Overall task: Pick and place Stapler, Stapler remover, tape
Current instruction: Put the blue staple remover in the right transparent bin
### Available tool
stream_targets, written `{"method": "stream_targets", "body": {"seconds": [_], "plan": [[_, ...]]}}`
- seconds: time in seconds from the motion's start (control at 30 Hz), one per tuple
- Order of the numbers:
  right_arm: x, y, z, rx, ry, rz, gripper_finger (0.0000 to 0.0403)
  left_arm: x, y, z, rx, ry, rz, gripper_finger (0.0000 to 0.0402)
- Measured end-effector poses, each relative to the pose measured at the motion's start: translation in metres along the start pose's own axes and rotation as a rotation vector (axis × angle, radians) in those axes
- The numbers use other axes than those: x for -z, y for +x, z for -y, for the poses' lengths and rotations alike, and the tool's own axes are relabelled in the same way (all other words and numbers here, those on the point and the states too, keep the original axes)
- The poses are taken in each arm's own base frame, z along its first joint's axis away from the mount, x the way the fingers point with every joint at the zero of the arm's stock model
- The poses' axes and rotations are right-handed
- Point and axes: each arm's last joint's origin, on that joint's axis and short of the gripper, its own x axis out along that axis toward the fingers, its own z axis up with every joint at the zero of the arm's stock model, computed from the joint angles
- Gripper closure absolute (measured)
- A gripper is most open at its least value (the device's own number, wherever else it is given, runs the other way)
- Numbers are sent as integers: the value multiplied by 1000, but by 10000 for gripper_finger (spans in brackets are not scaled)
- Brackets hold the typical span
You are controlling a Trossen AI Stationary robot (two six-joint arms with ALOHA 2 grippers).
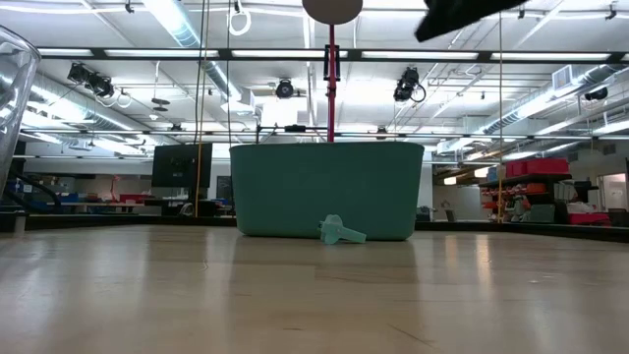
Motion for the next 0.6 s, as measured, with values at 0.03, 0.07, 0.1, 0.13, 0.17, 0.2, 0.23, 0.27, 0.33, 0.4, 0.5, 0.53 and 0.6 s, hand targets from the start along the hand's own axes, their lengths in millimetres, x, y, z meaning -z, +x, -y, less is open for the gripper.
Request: {"method": "stream_targets", "body": {"seconds": [0.03,0.07,0.1,0.13,0.17,0.2,0.23,0.27,0.33,0.4,0.5,0.53,0.6], "plan": [[-1,1,3,8,0,16,207,0,0,0,0,0,0,154],[-2,2,6,17,4,24,207,0,0,0,0,0,0,154],[-3,4,10,27,11,38,207,0,0,0,0,0,0,154],[-5,6,13,39,24,56,207,0,0,0,0,0,0,154],[-6,8,16,47,33,59,207,0,0,0,0,0,0,154],[-5,11,19,55,39,53,207,0,0,0,-2,0,1,154],[-6,14,21,64,47,60,207,0,0,0,-3,-1,2,154],[-7,17,23,73,55,71,207,0,0,0,-3,-1,2,154],[-5,24,26,79,61,60,207,0,0,0,-3,0,1,154],[-6,32,29,88,76,66,207,0,0,0,-3,-1,1,154],[-4,46,33,84,90,61,207,0,0,0,-3,-1,2,154],[-4,51,34,81,95,62,207,0,0,0,-3,0,1,154],[-2,60,35,83,99,51,207,0,0,0,-3,-2,2,154]]}}
